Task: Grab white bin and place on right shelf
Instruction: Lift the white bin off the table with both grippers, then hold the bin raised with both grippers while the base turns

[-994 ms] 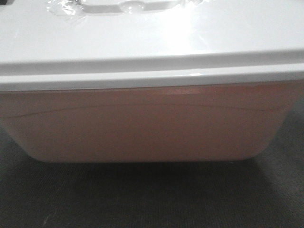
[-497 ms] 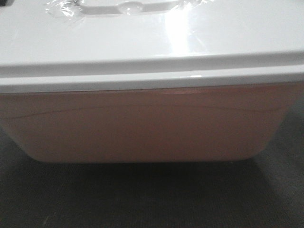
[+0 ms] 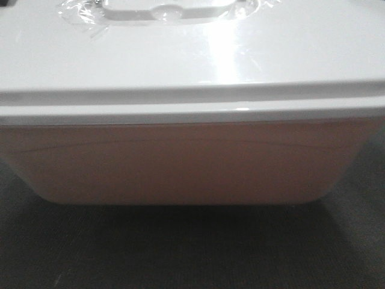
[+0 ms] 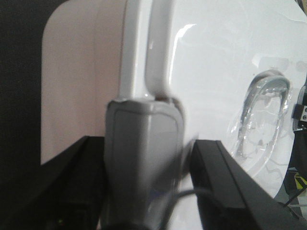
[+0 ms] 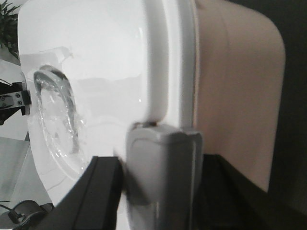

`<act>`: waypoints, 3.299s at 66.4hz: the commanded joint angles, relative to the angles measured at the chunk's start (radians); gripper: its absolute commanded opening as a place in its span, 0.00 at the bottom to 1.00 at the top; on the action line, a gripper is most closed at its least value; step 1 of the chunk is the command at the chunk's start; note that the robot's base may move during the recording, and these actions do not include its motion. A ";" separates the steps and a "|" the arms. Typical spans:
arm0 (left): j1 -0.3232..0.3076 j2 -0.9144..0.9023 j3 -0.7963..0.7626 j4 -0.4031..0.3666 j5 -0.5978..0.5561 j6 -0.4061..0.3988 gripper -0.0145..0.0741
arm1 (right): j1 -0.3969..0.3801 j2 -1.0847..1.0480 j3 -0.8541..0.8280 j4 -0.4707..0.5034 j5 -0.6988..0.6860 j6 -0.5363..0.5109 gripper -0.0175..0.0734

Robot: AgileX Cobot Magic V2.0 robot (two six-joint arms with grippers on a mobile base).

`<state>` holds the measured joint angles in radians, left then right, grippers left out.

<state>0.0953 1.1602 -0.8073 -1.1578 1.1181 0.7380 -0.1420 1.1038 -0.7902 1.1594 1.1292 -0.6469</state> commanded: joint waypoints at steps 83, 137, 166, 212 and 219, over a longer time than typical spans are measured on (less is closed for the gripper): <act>-0.015 -0.386 -0.035 -0.222 0.129 0.049 0.44 | 0.018 -0.307 -0.029 0.239 0.138 -0.055 0.59; -0.015 -0.386 -0.035 -0.222 0.131 0.049 0.44 | 0.018 -0.307 -0.029 0.244 0.091 -0.055 0.59; -0.015 -0.386 -0.035 -0.222 0.131 0.049 0.44 | 0.018 -0.307 -0.029 0.244 0.091 -0.055 0.59; -0.015 -0.386 -0.035 -0.222 0.131 0.049 0.44 | 0.018 -0.307 -0.029 0.244 0.091 -0.055 0.59; -0.015 -0.386 -0.035 -0.222 0.131 0.049 0.44 | 0.018 -0.307 -0.029 0.244 0.091 -0.055 0.59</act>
<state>0.1067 0.7888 -0.8073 -1.1999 1.0632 0.7782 -0.1438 0.8122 -0.7888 1.1943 1.1069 -0.6851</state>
